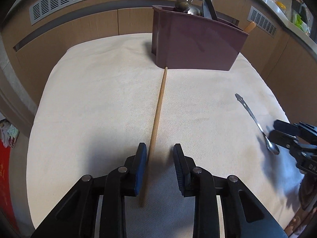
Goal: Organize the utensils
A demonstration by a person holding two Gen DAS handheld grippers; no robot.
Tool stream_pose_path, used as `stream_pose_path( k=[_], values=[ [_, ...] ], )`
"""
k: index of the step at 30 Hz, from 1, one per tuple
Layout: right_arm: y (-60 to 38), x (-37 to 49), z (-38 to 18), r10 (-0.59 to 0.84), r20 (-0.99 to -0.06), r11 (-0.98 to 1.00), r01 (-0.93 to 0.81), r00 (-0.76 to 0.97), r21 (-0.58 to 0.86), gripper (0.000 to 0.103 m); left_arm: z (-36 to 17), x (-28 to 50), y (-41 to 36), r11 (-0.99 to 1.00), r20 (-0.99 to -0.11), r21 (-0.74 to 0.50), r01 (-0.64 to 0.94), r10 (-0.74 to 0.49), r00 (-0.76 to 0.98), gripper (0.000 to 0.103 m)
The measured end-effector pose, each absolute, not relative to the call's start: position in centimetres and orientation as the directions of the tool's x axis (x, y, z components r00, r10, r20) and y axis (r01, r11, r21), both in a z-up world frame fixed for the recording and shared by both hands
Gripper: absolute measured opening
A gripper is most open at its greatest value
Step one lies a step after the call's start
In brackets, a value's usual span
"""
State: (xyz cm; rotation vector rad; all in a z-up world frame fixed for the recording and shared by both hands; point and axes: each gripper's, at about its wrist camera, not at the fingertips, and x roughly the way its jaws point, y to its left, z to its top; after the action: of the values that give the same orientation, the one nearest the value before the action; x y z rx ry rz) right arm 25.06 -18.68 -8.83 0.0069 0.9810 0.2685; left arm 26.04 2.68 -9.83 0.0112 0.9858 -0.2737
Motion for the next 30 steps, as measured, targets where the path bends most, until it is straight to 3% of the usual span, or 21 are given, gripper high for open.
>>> stream_pose_path(
  k=[3, 7, 9, 12, 16, 19, 24, 27, 30],
  values=[
    [-18.7, 23.9, -8.9, 0.209, -0.828, 0.964, -0.25, 0.521, 0.087, 0.04, -9.9, 25.9, 2.9, 0.961, -0.817, -0.152, 0.233, -0.255, 0.517, 0.037],
    [-18.8, 21.0, -9.8, 0.179, -0.841, 0.966, -0.255, 0.51, 0.05, 0.057, -9.8, 26.4, 2.9, 0.958, -0.806, -0.173, 0.229, -0.272, 0.526, 0.037],
    [-18.5, 20.0, -10.1, 0.156, -0.838, 0.967, -0.252, 0.523, 0.022, 0.058, -9.6, 27.6, 2.0, 0.953, -0.809, -0.173, 0.247, -0.281, 0.516, 0.037],
    [-18.1, 19.2, -9.8, 0.121, -0.831, 0.969, -0.247, 0.542, -0.019, 0.069, -9.6, 30.4, 0.5, 0.95, -0.827, -0.141, 0.277, -0.267, 0.495, 0.037],
    [-18.2, 18.9, -9.9, 0.119, -0.834, 0.973, -0.23, 0.539, -0.01, 0.085, -9.5, 33.2, -0.6, 0.957, -0.849, -0.09, 0.277, -0.219, 0.481, 0.024],
    [-18.2, 19.0, -10.1, 0.12, -0.834, 0.976, -0.216, 0.539, 0.001, 0.088, -9.5, 33.1, -0.9, 0.957, -0.855, -0.056, 0.285, -0.193, 0.481, 0.019],
    [-18.5, 19.3, -10.1, 0.116, -0.828, 0.984, -0.178, 0.549, 0.02, 0.086, -9.5, 30.2, -0.7, 0.956, -0.862, -0.063, 0.286, -0.196, 0.467, 0.018],
    [-18.9, 19.5, -10.0, 0.104, -0.819, 0.989, -0.147, 0.565, 0.025, 0.069, -9.4, 27.6, -0.5, 0.951, -0.871, -0.068, 0.302, -0.204, 0.447, 0.019],
    [-19.3, 19.8, -10.0, 0.106, -0.813, 0.992, -0.117, 0.572, 0.047, 0.062, -9.4, 25.3, -0.2, 0.947, -0.878, -0.083, 0.311, -0.217, 0.427, 0.019]
  ],
)
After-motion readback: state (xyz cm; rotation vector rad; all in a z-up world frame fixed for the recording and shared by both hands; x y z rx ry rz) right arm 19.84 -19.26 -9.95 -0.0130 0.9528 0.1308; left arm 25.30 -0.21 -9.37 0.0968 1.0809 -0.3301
